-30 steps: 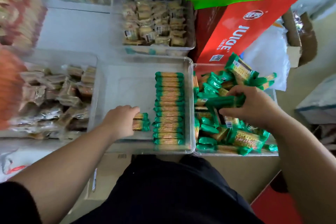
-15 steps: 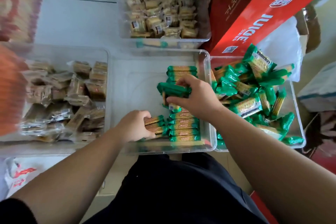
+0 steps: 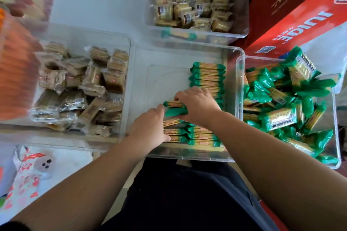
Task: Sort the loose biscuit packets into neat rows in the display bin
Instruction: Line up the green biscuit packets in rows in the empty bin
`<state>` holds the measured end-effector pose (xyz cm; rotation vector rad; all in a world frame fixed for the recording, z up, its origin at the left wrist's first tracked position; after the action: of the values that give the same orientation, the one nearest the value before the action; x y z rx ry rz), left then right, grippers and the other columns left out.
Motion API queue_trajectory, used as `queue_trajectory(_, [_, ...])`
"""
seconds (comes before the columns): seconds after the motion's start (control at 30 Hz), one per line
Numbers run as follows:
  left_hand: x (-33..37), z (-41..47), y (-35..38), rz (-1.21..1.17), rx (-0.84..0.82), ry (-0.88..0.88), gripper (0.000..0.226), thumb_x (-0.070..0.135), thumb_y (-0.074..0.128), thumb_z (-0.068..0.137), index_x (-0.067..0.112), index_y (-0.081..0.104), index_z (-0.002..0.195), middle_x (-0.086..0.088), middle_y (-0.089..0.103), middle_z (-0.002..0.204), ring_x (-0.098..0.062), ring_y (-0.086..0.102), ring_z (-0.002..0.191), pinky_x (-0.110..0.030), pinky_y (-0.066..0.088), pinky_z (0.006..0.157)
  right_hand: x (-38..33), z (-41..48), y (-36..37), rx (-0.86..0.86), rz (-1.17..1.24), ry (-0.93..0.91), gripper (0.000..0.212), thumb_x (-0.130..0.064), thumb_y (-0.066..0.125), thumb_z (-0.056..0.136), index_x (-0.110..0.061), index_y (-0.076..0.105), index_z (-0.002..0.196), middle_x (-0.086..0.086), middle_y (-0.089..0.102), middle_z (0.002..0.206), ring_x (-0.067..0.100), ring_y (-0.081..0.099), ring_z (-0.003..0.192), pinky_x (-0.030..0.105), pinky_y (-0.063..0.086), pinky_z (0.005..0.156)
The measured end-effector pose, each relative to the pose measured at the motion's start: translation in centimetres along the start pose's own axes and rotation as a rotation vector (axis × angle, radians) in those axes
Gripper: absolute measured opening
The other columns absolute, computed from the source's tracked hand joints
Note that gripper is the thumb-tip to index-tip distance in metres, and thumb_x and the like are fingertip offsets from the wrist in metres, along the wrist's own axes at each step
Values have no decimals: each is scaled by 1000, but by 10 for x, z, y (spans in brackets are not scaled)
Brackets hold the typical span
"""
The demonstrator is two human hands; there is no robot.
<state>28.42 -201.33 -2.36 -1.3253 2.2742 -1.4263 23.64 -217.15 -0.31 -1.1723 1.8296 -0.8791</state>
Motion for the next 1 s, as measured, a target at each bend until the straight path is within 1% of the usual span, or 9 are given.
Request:
queue_trajectory(0.1, [1, 0, -5, 18, 50, 14, 99, 57, 87, 69, 23, 26, 139, -5, 51, 123, -21, 62, 100, -35, 59, 81, 4, -9, -3, 8, -36, -44, 61, -69, 57, 85, -34, 50, 135, -9, 54, 128, 21, 42, 124, 47, 31, 111])
queue_trajectory(0.2, [6, -1, -6, -61, 63, 115, 103, 47, 88, 72, 29, 21, 148, -7, 46, 129, -23, 61, 105, -35, 58, 85, 8, -15, -5, -4, -27, -49, 58, -63, 55, 88, -33, 51, 137, -8, 53, 129, 21, 40, 125, 46, 29, 112])
queue_trajectory(0.3, [11, 1, -5, -213, 28, 139, 71, 51, 76, 85, 27, 40, 142, -1, 56, 124, -20, 62, 104, -30, 51, 84, 9, -17, -6, -4, 41, -32, 53, -57, 64, 88, -32, 56, 134, -8, 59, 126, 21, 46, 123, 44, 33, 112])
queue_trajectory(0.43, [12, 5, -10, -271, 97, 136, 39, 52, 60, 96, 31, 57, 129, 4, 66, 108, -16, 62, 92, -30, 49, 76, 8, -17, -7, 20, 167, 0, 46, -50, 72, 85, -26, 65, 124, -3, 67, 110, 20, 58, 105, 39, 50, 93])
queue_trajectory(0.6, [12, 7, -14, -269, 91, 166, 32, 34, 58, 102, 23, 66, 131, -1, 60, 113, -20, 60, 94, -30, 44, 78, 14, -27, -10, -55, 198, 9, 48, -52, 66, 87, -28, 64, 130, -6, 68, 116, 18, 57, 109, 37, 49, 94])
queue_trajectory(0.7, [8, 8, -17, -207, 82, 151, 25, 27, 56, 103, 12, 67, 118, -1, 56, 113, -19, 58, 95, -29, 42, 77, 14, -27, -7, -97, 225, 30, 36, -38, 58, 94, -25, 68, 127, -5, 67, 122, 18, 57, 113, 38, 51, 95])
queue_trajectory(0.8, [4, 3, -22, -195, 48, 137, 31, 22, 50, 105, 17, 56, 135, -5, 58, 119, -18, 57, 96, -28, 44, 78, 14, -21, -1, -75, 230, 58, 28, -27, 53, 96, -23, 72, 115, -4, 69, 114, 19, 62, 103, 39, 55, 89])
queue_trajectory(0.9, [2, 0, -26, -204, 21, 122, 43, 16, 47, 105, 28, 43, 146, -6, 57, 117, -17, 54, 92, -28, 42, 74, 9, -19, 0, -79, 304, 67, 40, -28, 56, 91, -31, 60, 131, -6, 69, 106, 19, 65, 93, 37, 58, 77])
queue_trajectory(1.0, [0, 1, -29, -226, 28, 42, 35, 11, 56, 100, 25, 48, 132, -7, 63, 118, -18, 56, 91, -28, 41, 70, 0, -17, 0, -53, 226, -15, 54, -48, 60, 92, -38, 48, 143, -8, 64, 107, 18, 56, 106, 38, 52, 90])
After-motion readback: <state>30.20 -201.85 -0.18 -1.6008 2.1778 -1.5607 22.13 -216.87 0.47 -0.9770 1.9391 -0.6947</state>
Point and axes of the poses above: each hand's wrist, its own z-axis towards the middle knuckle, its own y-axis out of the palm, x = y × z, the point moved 4 cm from there along z, towards the middle knuckle
